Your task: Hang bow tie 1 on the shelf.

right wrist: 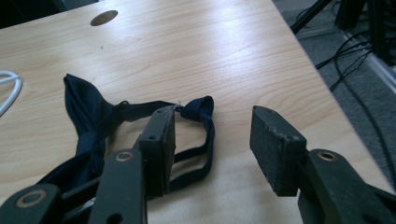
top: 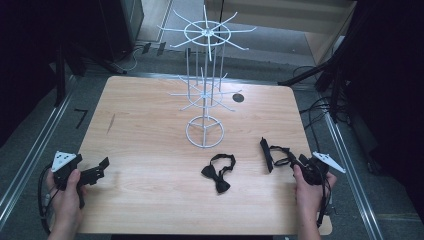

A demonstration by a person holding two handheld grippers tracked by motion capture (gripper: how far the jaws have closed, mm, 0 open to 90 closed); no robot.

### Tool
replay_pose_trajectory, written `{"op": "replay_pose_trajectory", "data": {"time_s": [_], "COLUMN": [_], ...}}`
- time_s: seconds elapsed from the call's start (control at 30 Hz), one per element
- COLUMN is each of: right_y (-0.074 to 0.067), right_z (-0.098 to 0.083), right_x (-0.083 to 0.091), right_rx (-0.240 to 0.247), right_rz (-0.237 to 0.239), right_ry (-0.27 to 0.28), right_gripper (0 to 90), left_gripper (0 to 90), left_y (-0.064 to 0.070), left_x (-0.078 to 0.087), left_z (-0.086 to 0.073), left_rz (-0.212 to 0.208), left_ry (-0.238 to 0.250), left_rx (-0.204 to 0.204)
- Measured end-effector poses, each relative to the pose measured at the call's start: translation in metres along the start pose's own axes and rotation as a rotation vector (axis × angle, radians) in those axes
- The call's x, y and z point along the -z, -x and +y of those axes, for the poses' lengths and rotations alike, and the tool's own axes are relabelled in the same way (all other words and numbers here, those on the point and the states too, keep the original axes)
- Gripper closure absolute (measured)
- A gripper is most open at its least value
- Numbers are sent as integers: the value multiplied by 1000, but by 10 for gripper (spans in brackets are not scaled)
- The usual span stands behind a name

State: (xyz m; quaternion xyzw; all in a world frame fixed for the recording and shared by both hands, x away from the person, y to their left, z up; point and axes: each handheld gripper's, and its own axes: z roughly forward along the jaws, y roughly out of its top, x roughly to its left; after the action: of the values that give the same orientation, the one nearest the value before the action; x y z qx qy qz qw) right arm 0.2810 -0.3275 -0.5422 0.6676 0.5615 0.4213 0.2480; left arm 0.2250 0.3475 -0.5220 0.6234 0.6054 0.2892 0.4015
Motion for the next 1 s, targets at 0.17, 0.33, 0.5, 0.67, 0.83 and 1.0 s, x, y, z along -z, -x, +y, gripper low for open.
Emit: {"op": "replay_pose_trajectory", "data": {"time_s": [0.17,0.33,0.5,0.67,0.83,1.0], "right_y": [0,0,0,0,1,0], "right_z": [9,8,6,2,1,-1], "right_x": [-9,-11,-14,-19,-20,-20], "right_rx": [-8,4,-8,3,4,16], "right_rz": [3,14,1,-28,-31,-19], "right_ry": [-13,-25,-56,-98,-113,-119], "right_gripper": [541,552,570,649,756,871], "left_gripper": [14,14,14,14,14,14], "left_y": [2,2,3,4,3,3], "left_x": [-1,-1,-1,-1,-1,-1], "left_z": [1,0,0,0,0,0], "left_rz": [22,26,28,31,36,35], "left_ry": [8,10,3,1,0,0], "left_rx": [-17,-21,-29,-33,-33,-36]}}
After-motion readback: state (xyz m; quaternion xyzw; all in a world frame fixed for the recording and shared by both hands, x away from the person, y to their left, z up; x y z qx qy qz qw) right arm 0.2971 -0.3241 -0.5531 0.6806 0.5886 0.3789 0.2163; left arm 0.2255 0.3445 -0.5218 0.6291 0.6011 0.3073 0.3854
